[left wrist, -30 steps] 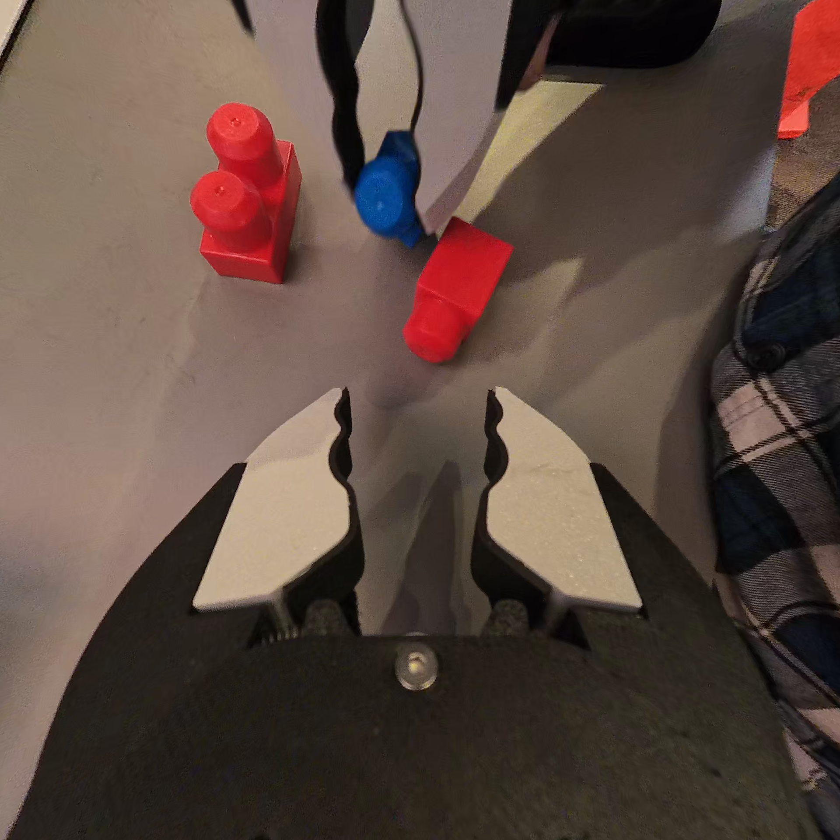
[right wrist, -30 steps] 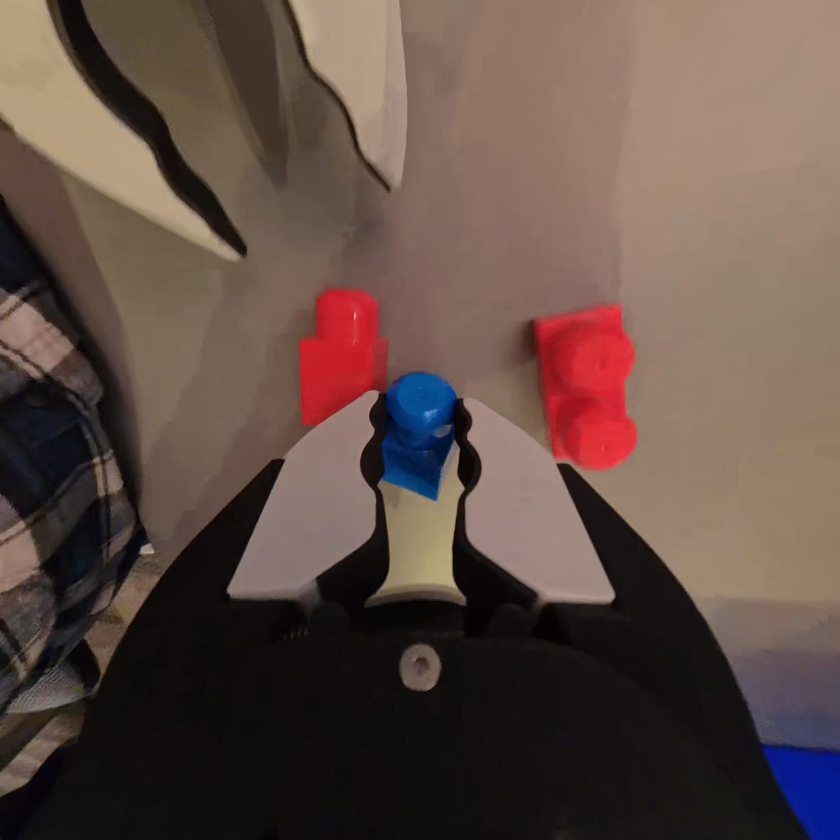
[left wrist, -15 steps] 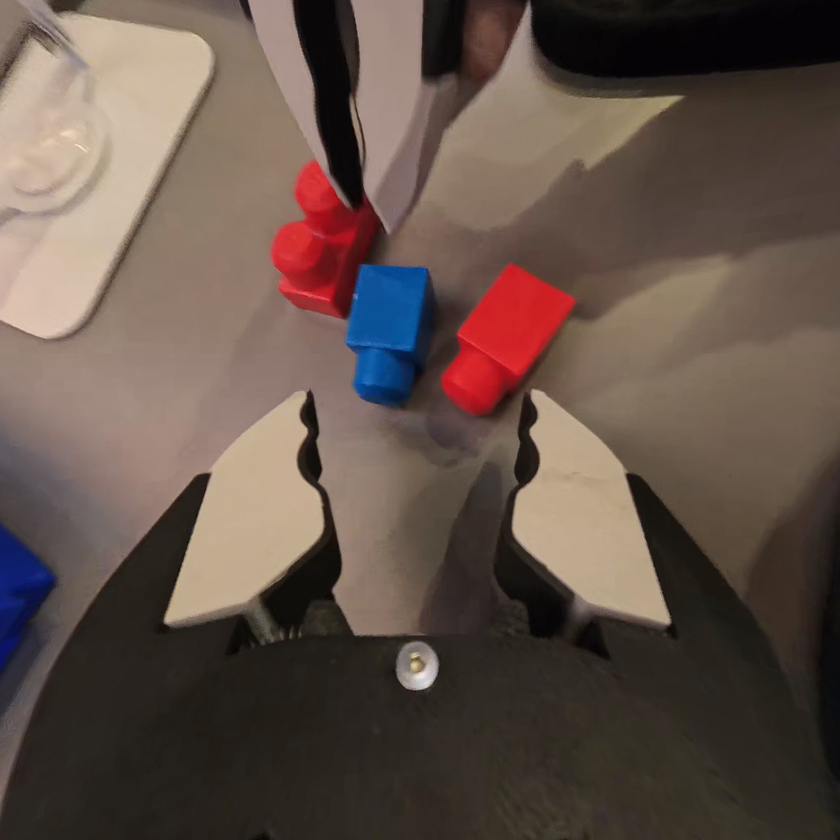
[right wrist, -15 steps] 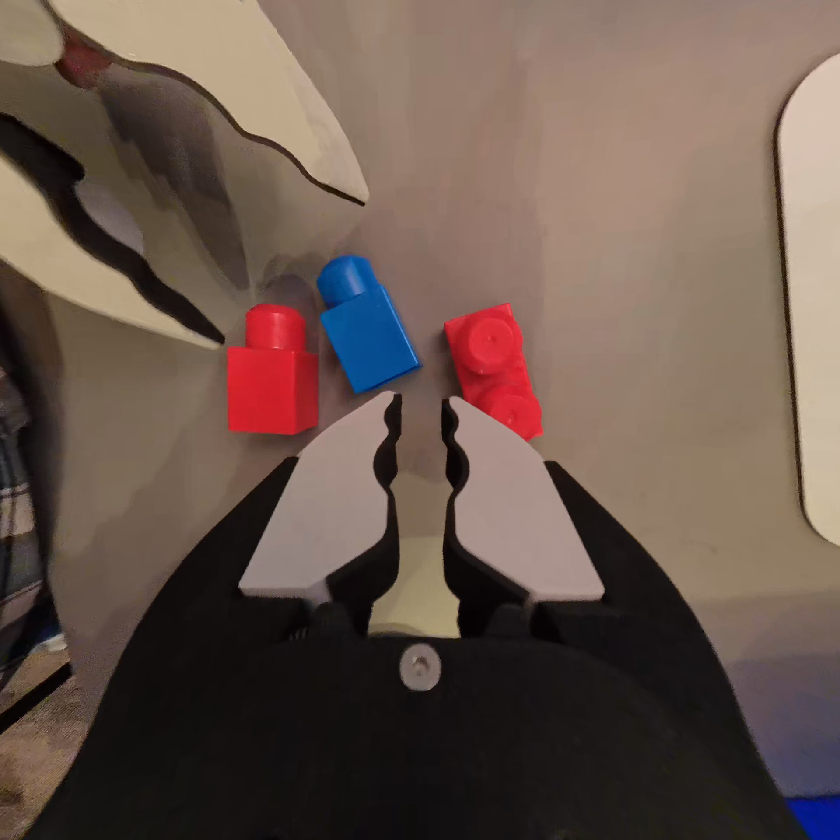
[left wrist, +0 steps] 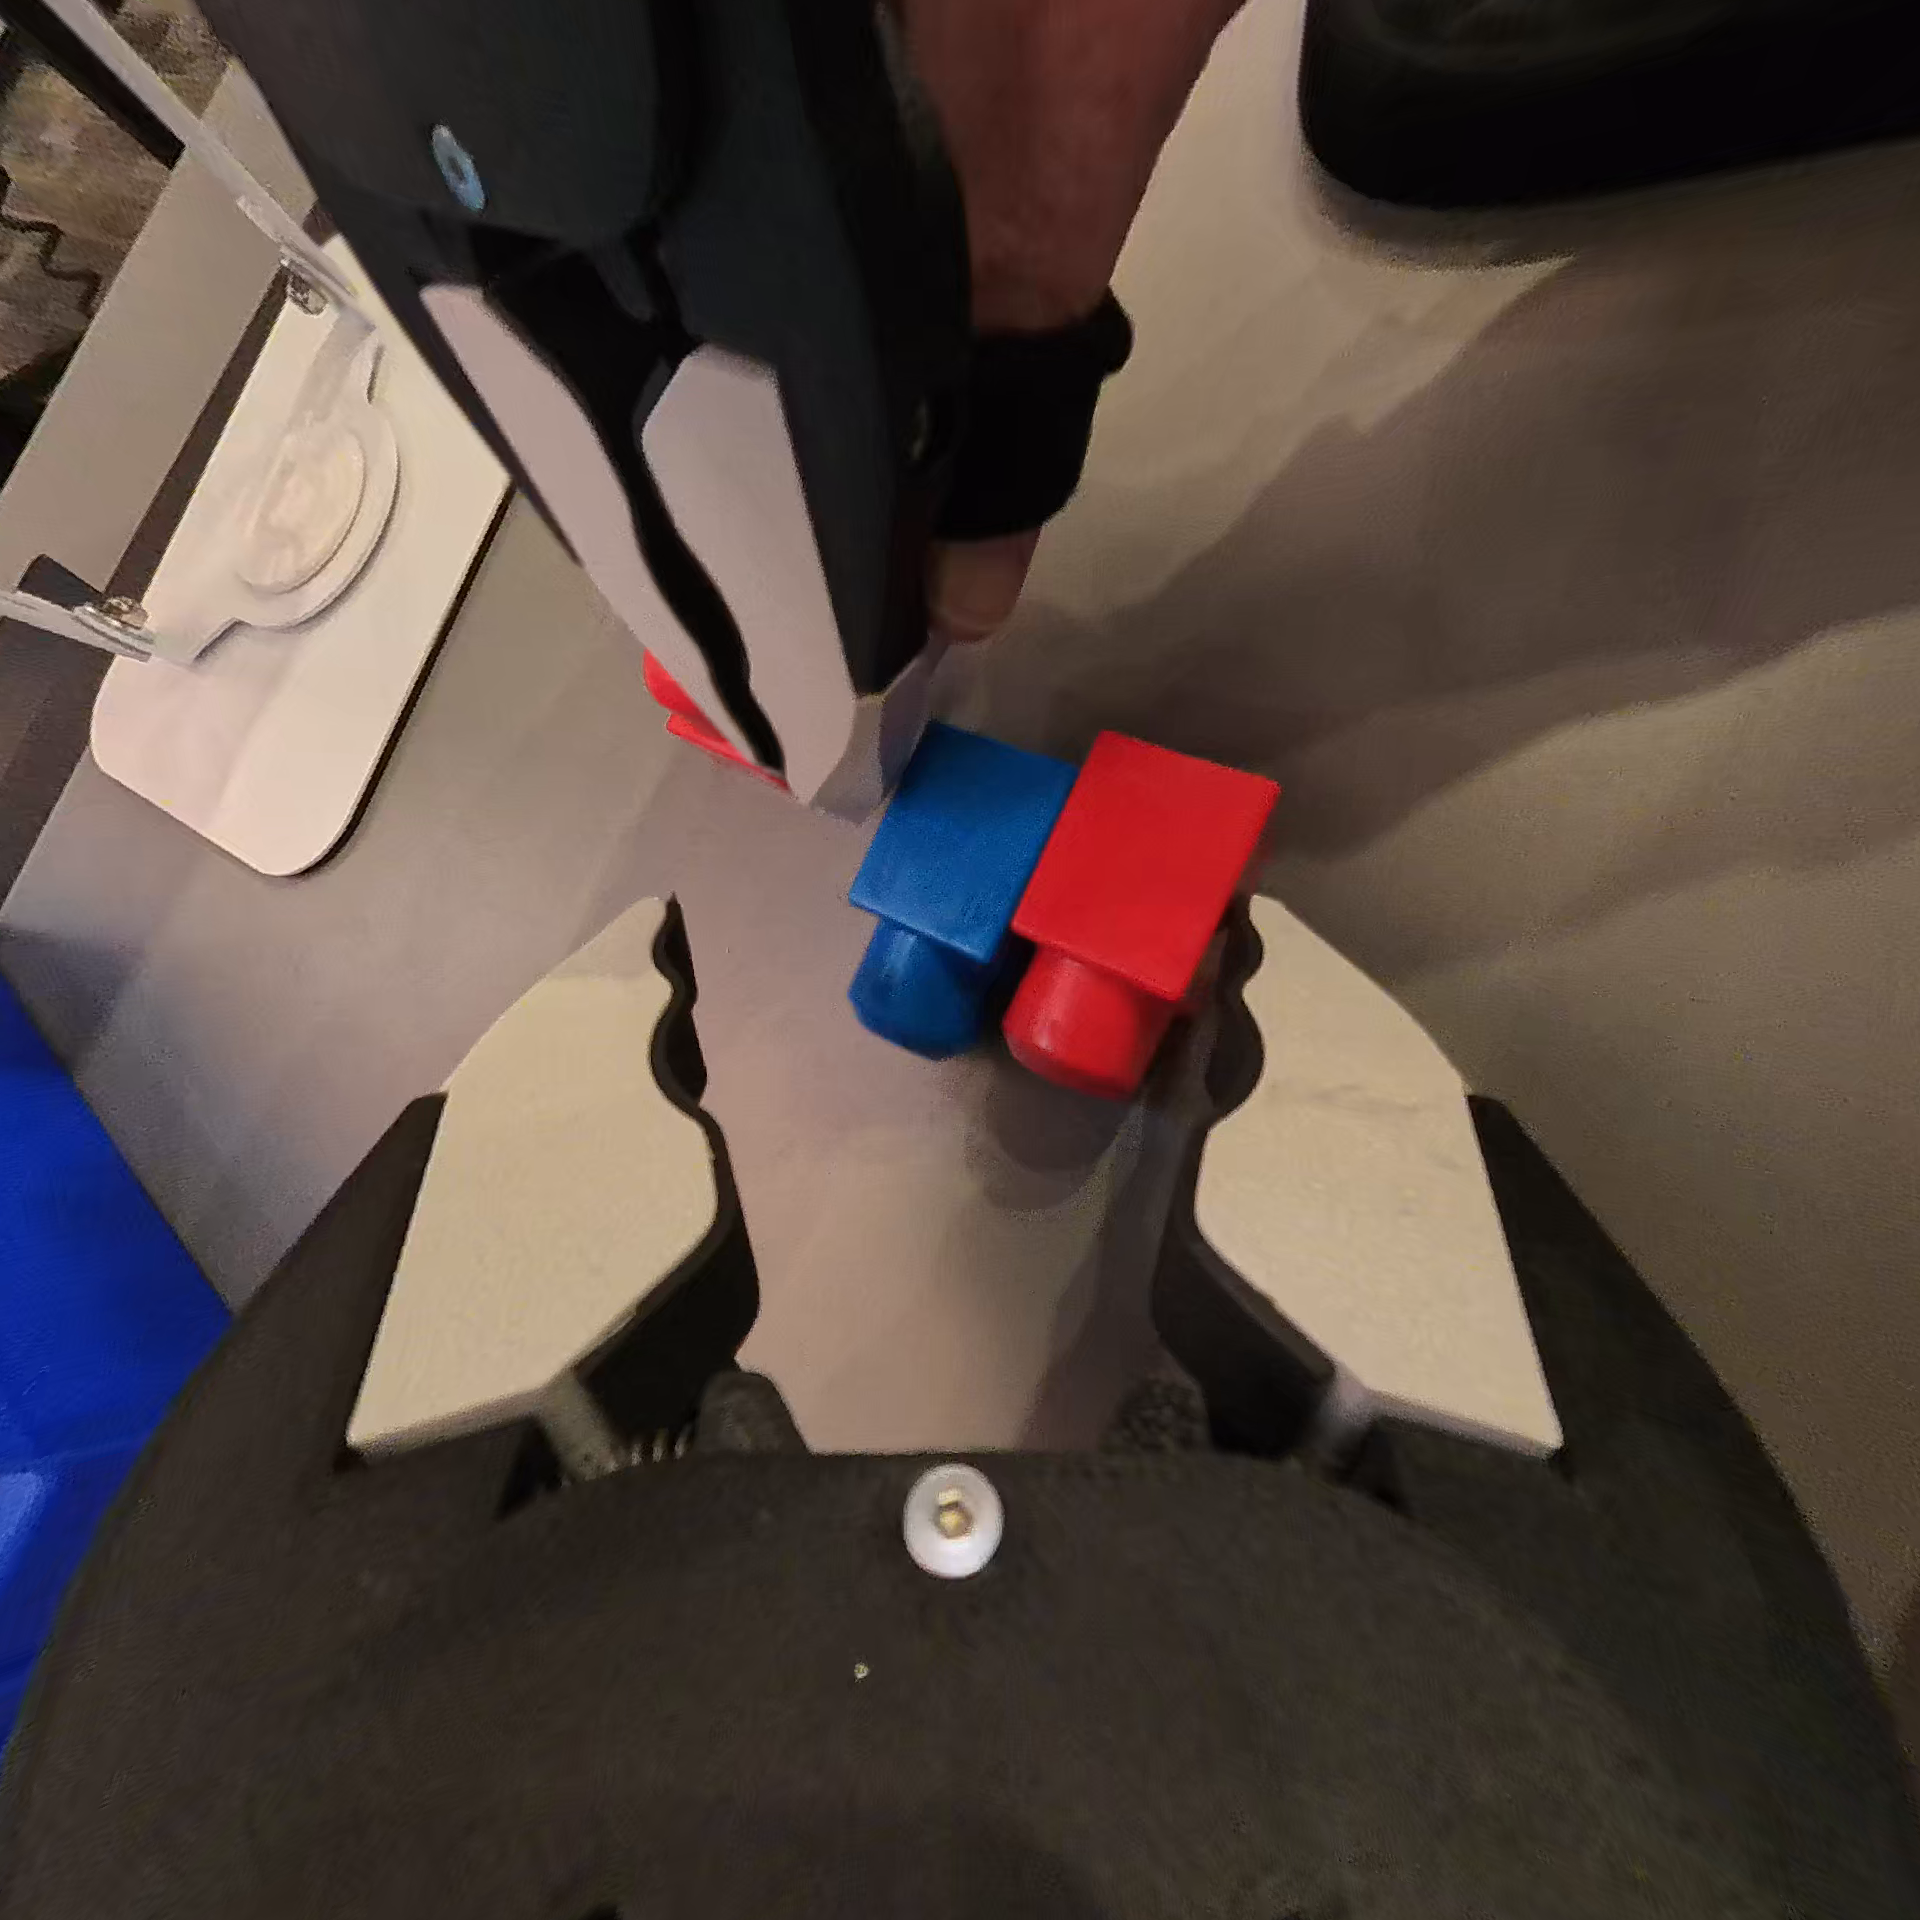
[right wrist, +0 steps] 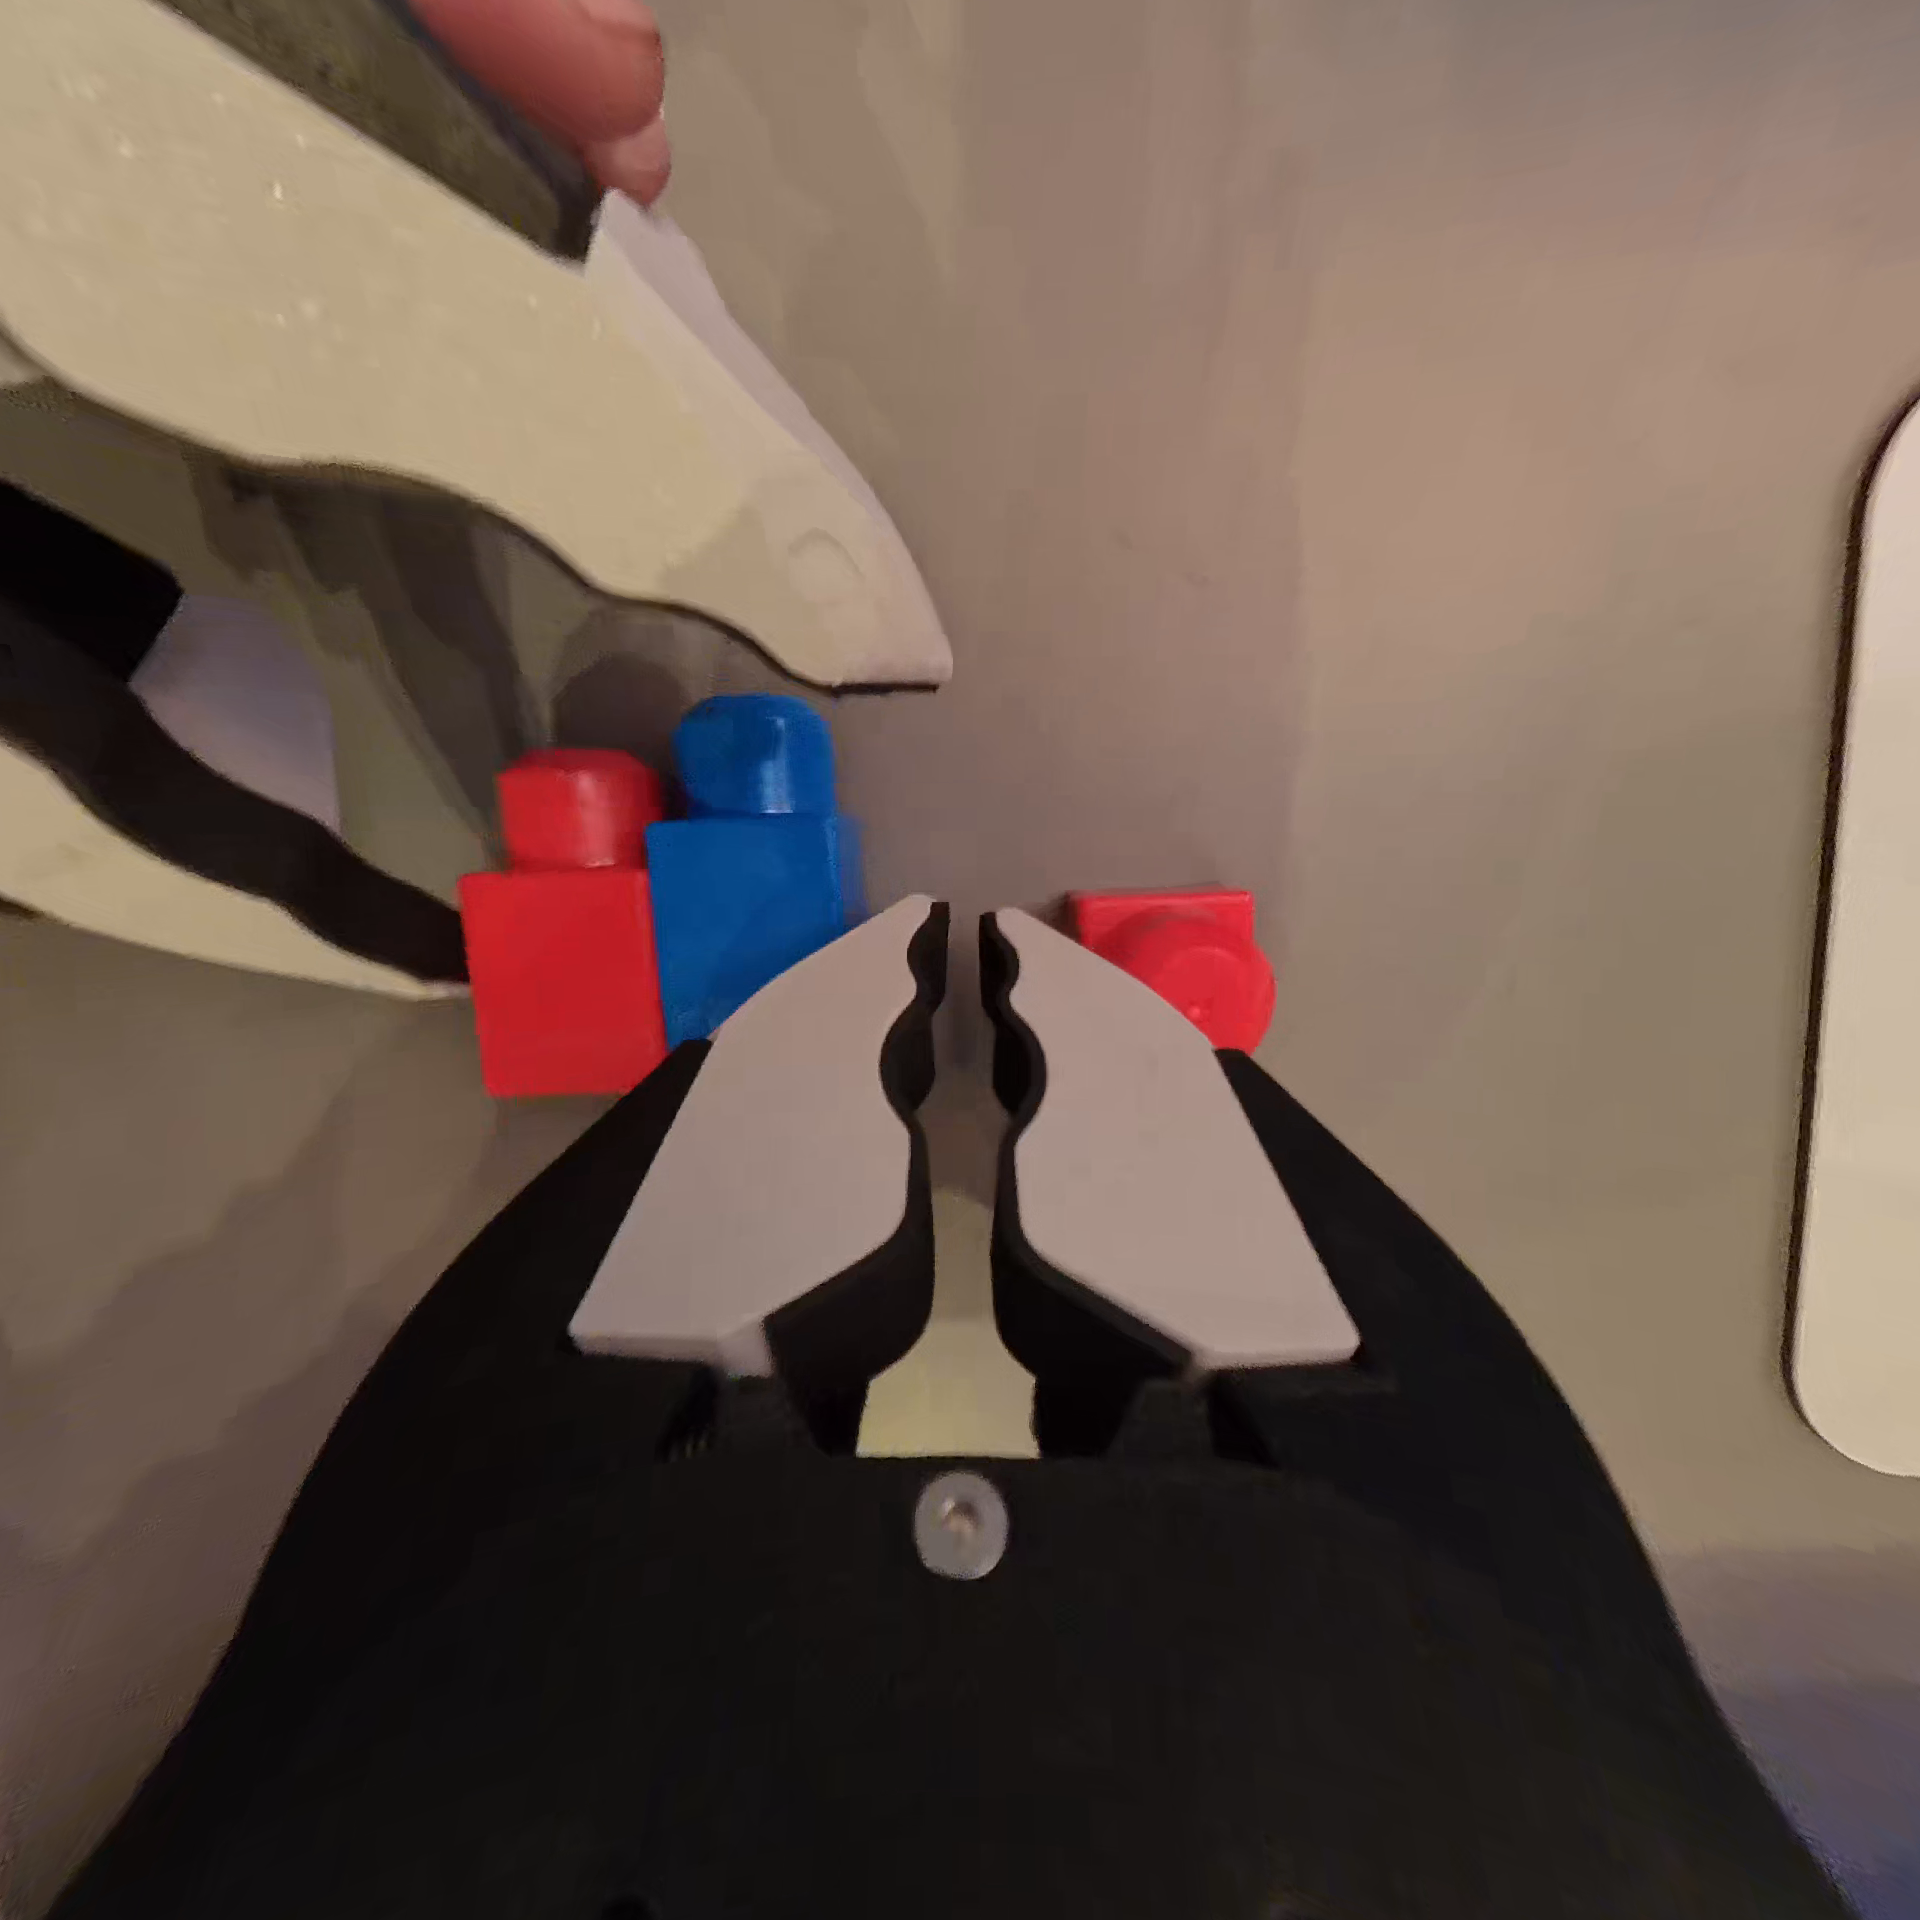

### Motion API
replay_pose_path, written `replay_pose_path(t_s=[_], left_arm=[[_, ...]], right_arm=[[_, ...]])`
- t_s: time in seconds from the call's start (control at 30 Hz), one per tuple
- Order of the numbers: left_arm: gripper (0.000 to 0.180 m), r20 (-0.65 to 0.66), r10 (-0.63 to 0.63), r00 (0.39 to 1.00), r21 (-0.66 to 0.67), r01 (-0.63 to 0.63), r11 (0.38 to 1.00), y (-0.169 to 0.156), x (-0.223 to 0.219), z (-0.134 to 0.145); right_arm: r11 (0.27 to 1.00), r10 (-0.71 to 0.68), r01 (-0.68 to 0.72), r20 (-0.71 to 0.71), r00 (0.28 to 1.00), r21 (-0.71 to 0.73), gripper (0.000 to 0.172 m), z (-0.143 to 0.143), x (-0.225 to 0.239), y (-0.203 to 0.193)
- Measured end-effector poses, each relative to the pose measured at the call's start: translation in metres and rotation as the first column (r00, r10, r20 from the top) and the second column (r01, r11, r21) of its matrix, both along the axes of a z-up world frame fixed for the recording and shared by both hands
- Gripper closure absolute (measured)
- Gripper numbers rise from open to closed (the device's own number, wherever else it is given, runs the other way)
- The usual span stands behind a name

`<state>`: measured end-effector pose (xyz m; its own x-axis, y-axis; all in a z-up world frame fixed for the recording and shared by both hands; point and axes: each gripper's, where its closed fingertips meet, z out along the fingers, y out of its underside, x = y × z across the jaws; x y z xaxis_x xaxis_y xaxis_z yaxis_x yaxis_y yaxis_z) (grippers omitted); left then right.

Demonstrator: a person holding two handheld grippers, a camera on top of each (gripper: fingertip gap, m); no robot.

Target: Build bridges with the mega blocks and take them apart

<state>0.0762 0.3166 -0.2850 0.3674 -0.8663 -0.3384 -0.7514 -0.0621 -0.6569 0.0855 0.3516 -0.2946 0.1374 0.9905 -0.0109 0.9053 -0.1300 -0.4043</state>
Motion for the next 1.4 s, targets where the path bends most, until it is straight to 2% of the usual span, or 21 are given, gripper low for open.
replay_pose_path(t_s=[0.07, 0.2, 0.4, 0.6, 0.7, 0.77, 0.87, 0.93, 1.0, 1.07, 1.17, 1.4], left_arm=[[0.086, -0.007, -0.032, 0.999, -0.01, 0.032, 0.999, 0.0, -0.002, 0.0], [0.088, -0.081, -0.172, 0.982, 0.006, 0.173, 0.985, -0.002, -0.008, -0.001], [0.09, -0.132, -0.301, 0.944, -0.045, 0.298, 0.954, 0.005, -0.025, -0.005], [0.097, -0.17, -0.331, 0.928, -0.056, 0.326, 0.944, 0.029, -0.04, -0.007], [0.102, -0.183, -0.276, 0.943, -0.054, 0.271, 0.961, 0.044, -0.049, -0.011], [0.102, -0.185, -0.204, 0.961, -0.068, 0.194, 0.979, 0.052, -0.059, -0.012], [0.106, -0.071, -0.117, 0.991, -0.148, 0.105, 0.983, 0.041, -0.066, -0.005], [0.103, 0.062, -0.047, 0.997, -0.242, 0.061, 0.968, 0.023, -0.06, 0.003], [0.092, 0.097, 0.042, 0.994, -0.309, -0.01, 0.951, 0.009, -0.058, 0.002], [0.089, 0.1, 0.086, 0.991, -0.328, -0.049, 0.943, -0.003, -0.056, -0.001], [0.094, 0.107, 0.122, 0.987, -0.343, -0.078, 0.936, -0.012, -0.059, -0.002], [0.096, 0.148, 0.087, 0.985, -0.419, -0.017, 0.908, -0.037, -0.043, -0.004]], right_arm=[[1.0, 0.0, 0.0, -0.007, 1.0, -0.017, 0.166, 0.001, 0.004, -0.003], [0.998, -0.018, 0.018, -0.003, 1.0, -0.058, 0.169, 0.001, 0.009, -0.012], [0.982, -0.14, 0.137, -0.016, 0.99, -0.126, 0.17, -0.001, 0.017, -0.03], [0.944, -0.296, 0.279, -0.08, 0.952, -0.174, 0.166, -0.005, 0.015, -0.055], [0.939, -0.282, 0.247, -0.123, 0.952, -0.238, 0.161, -0.003, 0.009, -0.073], [0.937, -0.301, 0.267, -0.133, 0.944, -0.226, 0.158, 0.0, 0.016, -0.069], [0.938, -0.322, 0.289, -0.166, 0.932, -0.193, 0.156, 0.008, 0.028, -0.055], [0.943, -0.316, 0.29, -0.157, 0.936, -0.165, 0.156, 0.007, 0.034, -0.048], [0.946, -0.301, 0.276, -0.144, 0.943, -0.17, 0.156, 0.004, 0.035, -0.047], [0.953, -0.271, 0.248, -0.122, 0.955, -0.174, 0.157, -0.002, 0.034, -0.05], [0.958, -0.233, 0.209, -0.109, 0.966, -0.199, 0.158, -0.007, 0.029, -0.062], [0.954, -0.208, 0.168, -0.146, 0.967, -0.249, 0.164, -0.008, 0.014, -0.081]])
